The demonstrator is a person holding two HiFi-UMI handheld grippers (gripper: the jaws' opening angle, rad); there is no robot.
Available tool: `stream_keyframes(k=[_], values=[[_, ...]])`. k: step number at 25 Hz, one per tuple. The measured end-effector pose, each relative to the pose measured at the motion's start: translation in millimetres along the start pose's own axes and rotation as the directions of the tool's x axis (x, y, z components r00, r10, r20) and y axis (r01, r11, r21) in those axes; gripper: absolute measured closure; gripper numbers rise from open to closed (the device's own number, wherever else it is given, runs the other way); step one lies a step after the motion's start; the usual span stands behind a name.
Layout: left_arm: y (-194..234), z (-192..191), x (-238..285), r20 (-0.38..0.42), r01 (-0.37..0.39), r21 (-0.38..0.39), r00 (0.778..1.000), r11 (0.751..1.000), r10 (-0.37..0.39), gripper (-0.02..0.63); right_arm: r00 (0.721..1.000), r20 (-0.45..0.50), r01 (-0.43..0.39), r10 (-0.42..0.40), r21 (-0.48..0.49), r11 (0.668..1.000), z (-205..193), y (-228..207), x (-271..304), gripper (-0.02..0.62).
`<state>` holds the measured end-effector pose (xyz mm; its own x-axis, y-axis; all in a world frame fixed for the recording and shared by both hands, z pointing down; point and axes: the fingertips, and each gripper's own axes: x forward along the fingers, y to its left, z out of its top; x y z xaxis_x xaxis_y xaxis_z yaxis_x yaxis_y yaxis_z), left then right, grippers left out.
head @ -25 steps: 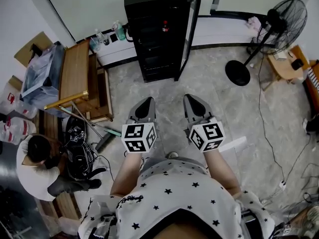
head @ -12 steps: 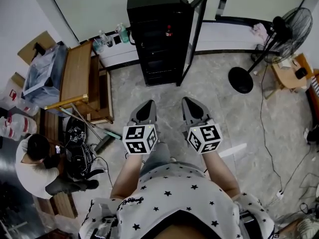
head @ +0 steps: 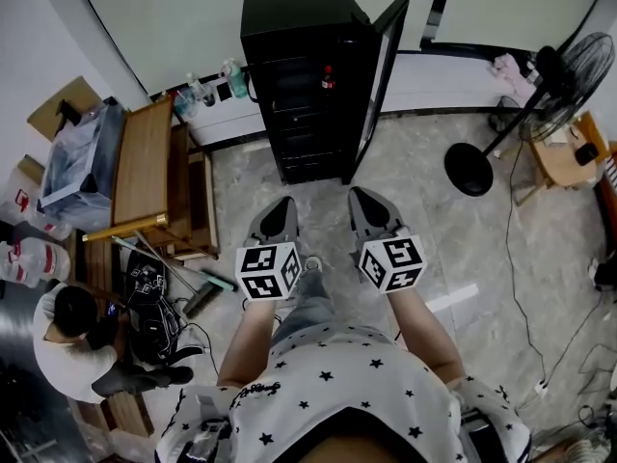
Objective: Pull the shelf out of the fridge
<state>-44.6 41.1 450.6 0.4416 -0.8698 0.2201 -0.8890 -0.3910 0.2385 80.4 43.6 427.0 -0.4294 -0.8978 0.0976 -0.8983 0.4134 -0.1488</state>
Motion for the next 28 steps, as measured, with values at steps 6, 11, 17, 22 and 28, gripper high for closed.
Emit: stream_keyframes(k=[6, 11, 17, 22, 28], values=[[29, 22, 57, -0.004, -0.006, 0.01, 1.0, 1.0, 0.006, 0.594, 1.0, 0.011, 0.008, -0.008, 0.033, 0.999, 14, -31, 70, 0.603], [55, 42, 100, -0.005, -0.01, 0.023, 1.0, 1.0, 0.01, 0.594, 0.999, 0.03, 0.013, -0.014, 0.053, 0.999, 30, -50, 125, 0.603], [84, 58, 146, -0.011, -0.006, 0.018, 1.0, 1.0, 0.006, 0.594, 0.999, 0.03, 0.017, -0.02, 0.068, 0.998, 39, -73, 186, 0.601], [102, 66, 178, -0.021, 0.001, 0.025, 1.0, 1.0, 0.0, 0.594, 0.999, 0.029, 0.017, -0.02, 0.099, 0.995, 42, -89, 230, 0.601], [121, 71, 207, -0.034, 0.011, 0.028, 0.999, 1.0, -0.01, 0.594, 0.999, 0.032, 0.004, -0.012, 0.224, 0.975, 39, -107, 275, 0.603]])
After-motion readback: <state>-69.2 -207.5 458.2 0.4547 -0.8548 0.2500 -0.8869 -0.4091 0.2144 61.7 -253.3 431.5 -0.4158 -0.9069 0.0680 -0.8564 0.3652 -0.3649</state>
